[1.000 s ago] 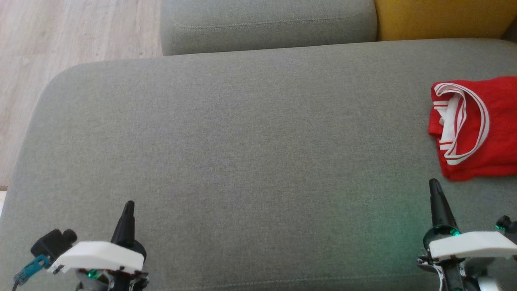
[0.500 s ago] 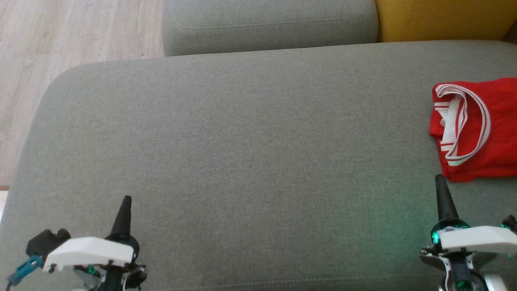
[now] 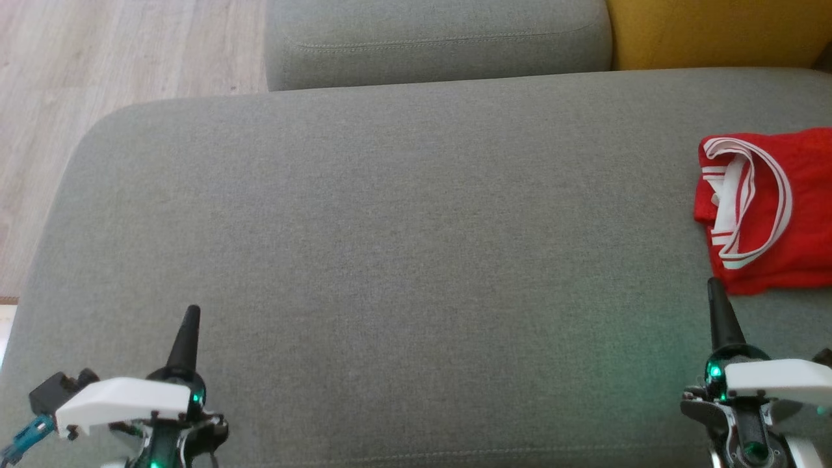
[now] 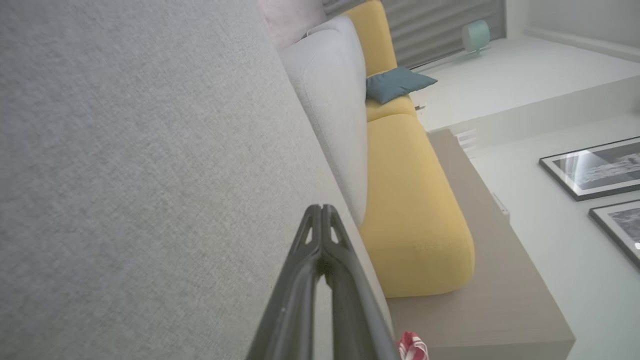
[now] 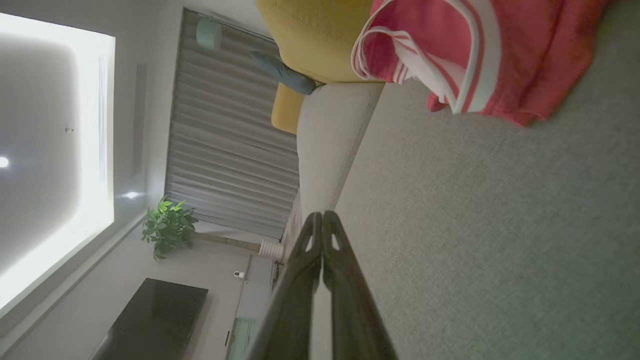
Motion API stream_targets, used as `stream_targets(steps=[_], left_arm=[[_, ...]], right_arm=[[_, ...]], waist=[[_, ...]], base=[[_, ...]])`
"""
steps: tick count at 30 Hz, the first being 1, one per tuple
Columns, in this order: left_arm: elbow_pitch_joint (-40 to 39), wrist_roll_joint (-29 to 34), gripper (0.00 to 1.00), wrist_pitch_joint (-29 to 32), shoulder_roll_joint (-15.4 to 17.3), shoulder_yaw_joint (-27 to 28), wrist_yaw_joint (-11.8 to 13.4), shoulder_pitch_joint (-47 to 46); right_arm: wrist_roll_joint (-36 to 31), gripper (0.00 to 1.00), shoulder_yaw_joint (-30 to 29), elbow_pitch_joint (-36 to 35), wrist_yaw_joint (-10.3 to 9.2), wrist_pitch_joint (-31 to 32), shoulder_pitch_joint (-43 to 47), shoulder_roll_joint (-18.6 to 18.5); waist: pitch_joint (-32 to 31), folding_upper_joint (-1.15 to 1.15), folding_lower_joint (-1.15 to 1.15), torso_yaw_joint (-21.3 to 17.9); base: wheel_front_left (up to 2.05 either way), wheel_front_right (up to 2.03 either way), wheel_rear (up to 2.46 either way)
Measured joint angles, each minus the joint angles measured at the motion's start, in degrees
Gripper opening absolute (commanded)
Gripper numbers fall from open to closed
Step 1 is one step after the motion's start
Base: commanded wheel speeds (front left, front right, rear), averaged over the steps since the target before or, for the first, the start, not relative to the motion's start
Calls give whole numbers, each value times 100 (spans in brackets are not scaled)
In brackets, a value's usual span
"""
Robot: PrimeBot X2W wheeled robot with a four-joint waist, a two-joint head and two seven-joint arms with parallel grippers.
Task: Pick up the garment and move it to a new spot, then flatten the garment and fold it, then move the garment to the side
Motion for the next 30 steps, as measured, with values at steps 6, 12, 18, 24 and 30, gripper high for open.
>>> stream_targets(steps=[6,12,18,24,30], left_arm=[[35,-370,0,99,-77,64,-91,-101],[101,-734,0,193,-100,201,-163,-107],[138,-1096,0,290,-148,304,-268,-209],[170,-1451,0,369,-183,403,-367,-229],[213,-1812,0,453,-250,554,-464,-315]], right_arm=[[394,0,-54,76,0,24,-41,-1],[775,0,-97,166,0,58,-107,-2],[1157,0,-130,242,0,75,-134,-2],[1544,0,-165,333,0,114,-272,-3],[1928,0,-210,414,0,133,-326,-3]], waist=[[-8,0,0,13],[-16,0,0,25],[-24,0,0,38],[-32,0,0,51],[-40,0,0,62]], base=[[0,0,0],[0,0,0],[0,0,0],[0,0,0],[0,0,0]])
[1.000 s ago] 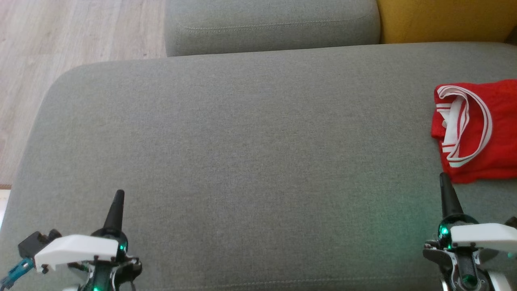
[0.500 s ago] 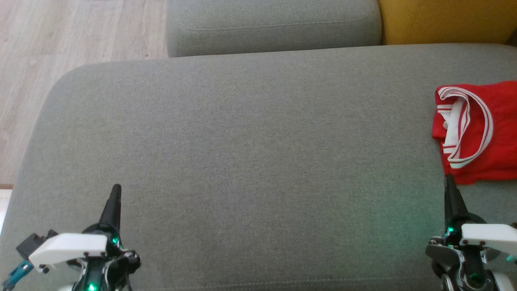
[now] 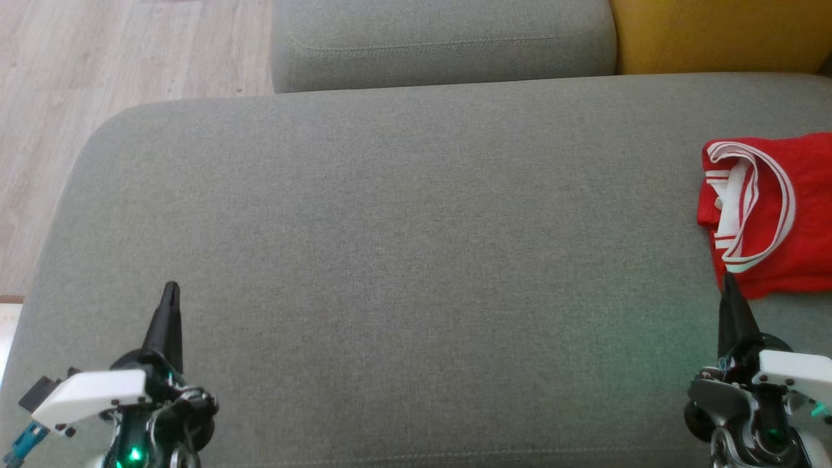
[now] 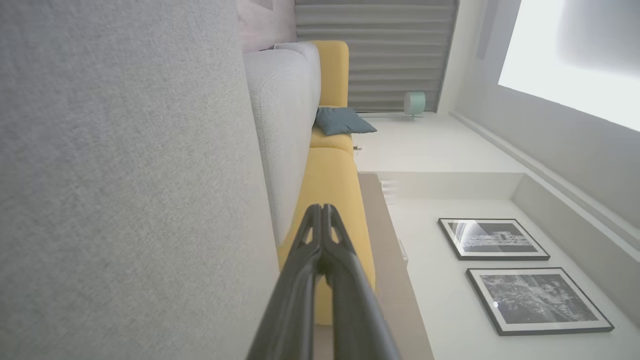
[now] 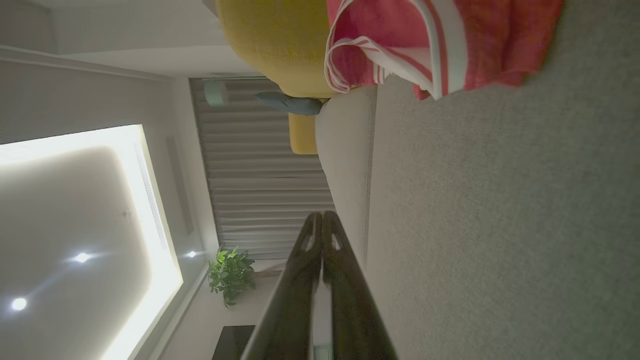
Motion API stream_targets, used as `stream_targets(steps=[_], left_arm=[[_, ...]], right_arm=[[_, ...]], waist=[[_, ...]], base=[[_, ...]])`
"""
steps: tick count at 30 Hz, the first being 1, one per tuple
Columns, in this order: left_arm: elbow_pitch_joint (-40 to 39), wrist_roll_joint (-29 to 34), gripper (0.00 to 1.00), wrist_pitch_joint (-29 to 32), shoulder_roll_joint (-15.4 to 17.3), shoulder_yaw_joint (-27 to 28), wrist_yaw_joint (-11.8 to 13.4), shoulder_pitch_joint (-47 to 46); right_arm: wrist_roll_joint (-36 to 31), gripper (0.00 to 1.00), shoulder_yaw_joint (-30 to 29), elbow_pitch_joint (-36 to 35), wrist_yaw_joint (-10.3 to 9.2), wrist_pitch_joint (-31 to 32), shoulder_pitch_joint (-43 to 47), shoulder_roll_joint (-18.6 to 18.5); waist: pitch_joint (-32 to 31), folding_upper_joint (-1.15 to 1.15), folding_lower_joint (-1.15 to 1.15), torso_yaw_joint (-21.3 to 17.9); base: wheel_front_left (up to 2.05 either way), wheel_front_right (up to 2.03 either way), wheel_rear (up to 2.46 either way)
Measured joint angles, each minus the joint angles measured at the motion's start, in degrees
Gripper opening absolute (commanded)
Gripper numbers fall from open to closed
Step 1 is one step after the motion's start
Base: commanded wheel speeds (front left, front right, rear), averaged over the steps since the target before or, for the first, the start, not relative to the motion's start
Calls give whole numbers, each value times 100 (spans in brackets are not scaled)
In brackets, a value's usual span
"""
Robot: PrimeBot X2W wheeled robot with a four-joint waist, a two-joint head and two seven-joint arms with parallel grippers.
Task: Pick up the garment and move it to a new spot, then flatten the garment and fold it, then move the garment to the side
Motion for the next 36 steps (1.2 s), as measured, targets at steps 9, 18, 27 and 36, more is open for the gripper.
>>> stream_targets(steps=[9,18,27,36], left_arm=[[0,-31,0,24,-15,8,0,-24],[0,-30,0,44,-27,18,0,-24],[0,-29,0,52,-36,26,0,-24],[0,-29,0,76,-41,37,0,-24]], right_arm=[[37,0,-45,5,0,41,0,0],[37,0,-67,5,0,43,0,1],[36,0,-85,7,0,51,0,2],[36,0,-96,9,0,93,0,4]], waist=[[0,0,0,0],[0,0,0,0],[0,0,0,0],[0,0,0,0]], base=[[0,0,0],[0,0,0],[0,0,0],[0,0,0]])
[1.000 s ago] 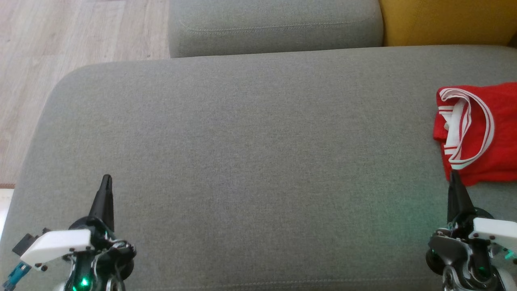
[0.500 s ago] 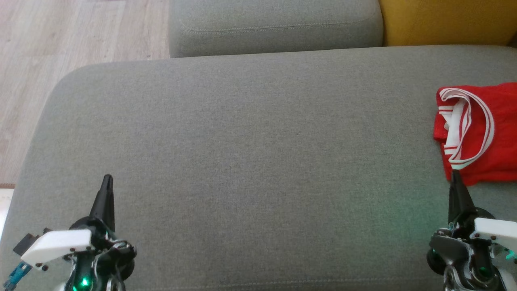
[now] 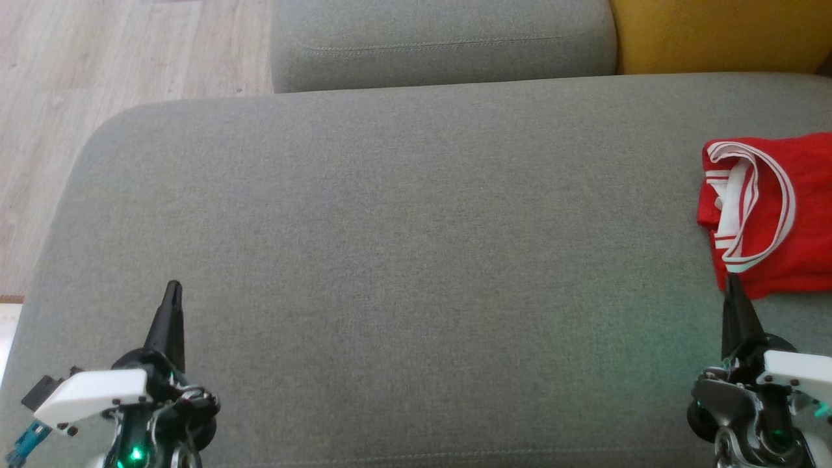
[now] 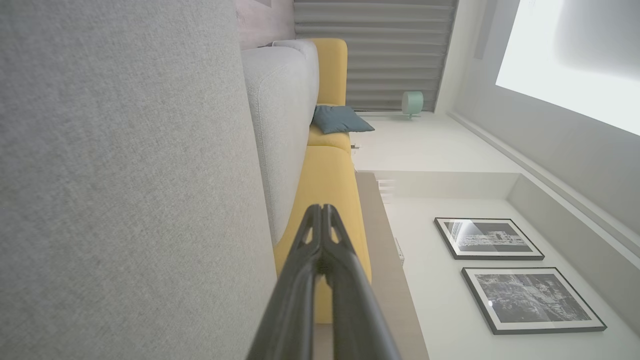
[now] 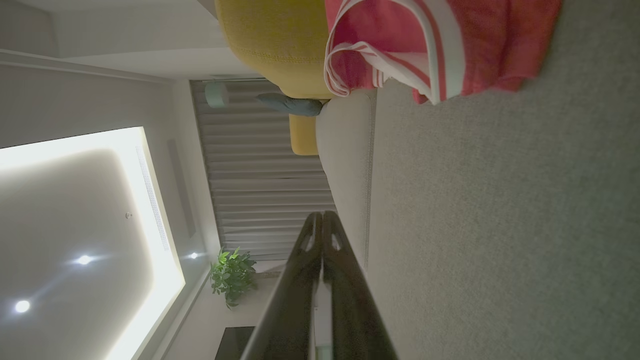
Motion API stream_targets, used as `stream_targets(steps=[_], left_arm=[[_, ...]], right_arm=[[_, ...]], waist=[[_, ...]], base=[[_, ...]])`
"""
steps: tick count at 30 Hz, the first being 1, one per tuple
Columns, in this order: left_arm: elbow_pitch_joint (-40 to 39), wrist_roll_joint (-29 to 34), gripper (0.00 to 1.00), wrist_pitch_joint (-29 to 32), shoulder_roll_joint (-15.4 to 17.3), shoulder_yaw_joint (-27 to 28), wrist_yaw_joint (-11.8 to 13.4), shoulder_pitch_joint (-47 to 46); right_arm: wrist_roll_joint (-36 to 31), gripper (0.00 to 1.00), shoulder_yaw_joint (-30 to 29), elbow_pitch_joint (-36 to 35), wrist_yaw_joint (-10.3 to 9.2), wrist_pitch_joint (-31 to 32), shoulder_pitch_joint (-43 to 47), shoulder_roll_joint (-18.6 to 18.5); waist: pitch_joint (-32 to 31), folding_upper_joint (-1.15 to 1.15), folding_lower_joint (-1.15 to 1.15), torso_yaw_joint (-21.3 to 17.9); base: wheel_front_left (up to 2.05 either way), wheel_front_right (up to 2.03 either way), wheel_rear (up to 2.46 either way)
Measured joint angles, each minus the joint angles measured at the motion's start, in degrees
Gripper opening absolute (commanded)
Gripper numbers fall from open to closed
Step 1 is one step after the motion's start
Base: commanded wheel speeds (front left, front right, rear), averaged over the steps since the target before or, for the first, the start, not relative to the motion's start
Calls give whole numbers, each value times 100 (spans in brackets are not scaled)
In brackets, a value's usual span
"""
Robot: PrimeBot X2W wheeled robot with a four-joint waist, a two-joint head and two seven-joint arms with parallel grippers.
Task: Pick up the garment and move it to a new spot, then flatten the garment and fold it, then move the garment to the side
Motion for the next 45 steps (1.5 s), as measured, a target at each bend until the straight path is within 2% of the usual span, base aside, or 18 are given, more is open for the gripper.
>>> stream_targets(steps=[45], left_arm=[[1,20,0,24,-34,110,0,0]], right_arm=[[-49,0,-64,10,0,52,0,53]], waist=[[0,0,0,0]], base=[[0,0,0]])
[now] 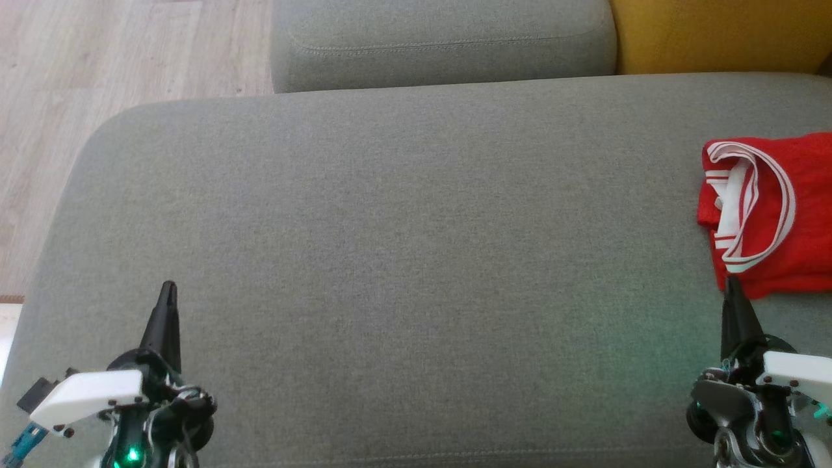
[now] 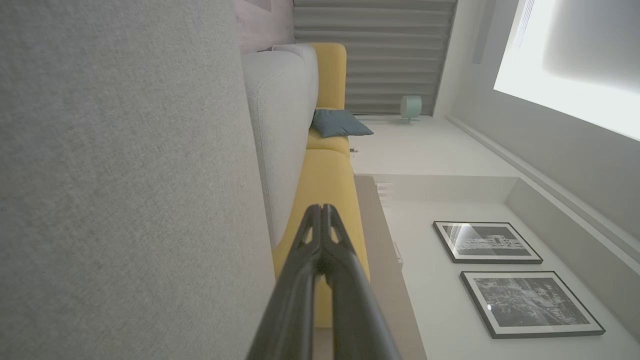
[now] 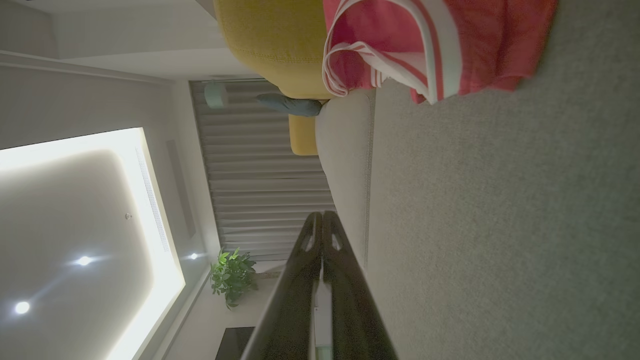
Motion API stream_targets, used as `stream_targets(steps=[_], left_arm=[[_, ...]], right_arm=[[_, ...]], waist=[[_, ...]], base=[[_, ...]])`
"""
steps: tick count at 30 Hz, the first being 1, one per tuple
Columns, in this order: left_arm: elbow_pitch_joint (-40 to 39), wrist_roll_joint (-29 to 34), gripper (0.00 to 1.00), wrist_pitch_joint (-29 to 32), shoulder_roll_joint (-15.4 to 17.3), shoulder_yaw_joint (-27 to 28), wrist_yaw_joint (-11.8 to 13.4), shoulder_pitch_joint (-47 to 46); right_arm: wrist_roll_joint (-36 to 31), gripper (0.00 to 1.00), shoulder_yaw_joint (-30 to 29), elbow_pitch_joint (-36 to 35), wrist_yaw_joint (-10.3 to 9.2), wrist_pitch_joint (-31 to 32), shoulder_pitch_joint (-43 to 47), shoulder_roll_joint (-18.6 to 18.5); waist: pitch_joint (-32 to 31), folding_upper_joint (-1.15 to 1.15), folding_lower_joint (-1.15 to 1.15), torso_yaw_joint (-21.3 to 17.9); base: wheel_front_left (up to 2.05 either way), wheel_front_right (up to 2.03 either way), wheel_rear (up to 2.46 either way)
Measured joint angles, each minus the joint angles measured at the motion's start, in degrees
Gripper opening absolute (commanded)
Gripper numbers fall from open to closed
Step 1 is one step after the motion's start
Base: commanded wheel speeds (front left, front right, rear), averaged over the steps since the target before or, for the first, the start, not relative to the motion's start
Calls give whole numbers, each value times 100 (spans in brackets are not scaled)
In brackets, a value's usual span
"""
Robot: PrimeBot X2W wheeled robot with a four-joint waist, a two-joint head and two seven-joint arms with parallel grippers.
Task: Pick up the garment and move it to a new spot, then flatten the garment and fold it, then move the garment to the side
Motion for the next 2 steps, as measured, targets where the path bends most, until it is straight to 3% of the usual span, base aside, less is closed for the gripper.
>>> stream_targets(steps=[2], left_arm=[[0,0,0,1,-2,1,0,0]], right_arm=[[0,0,-2,0,0,0,0,1]], waist=[[0,0,0,0]], base=[[0,0,0]])
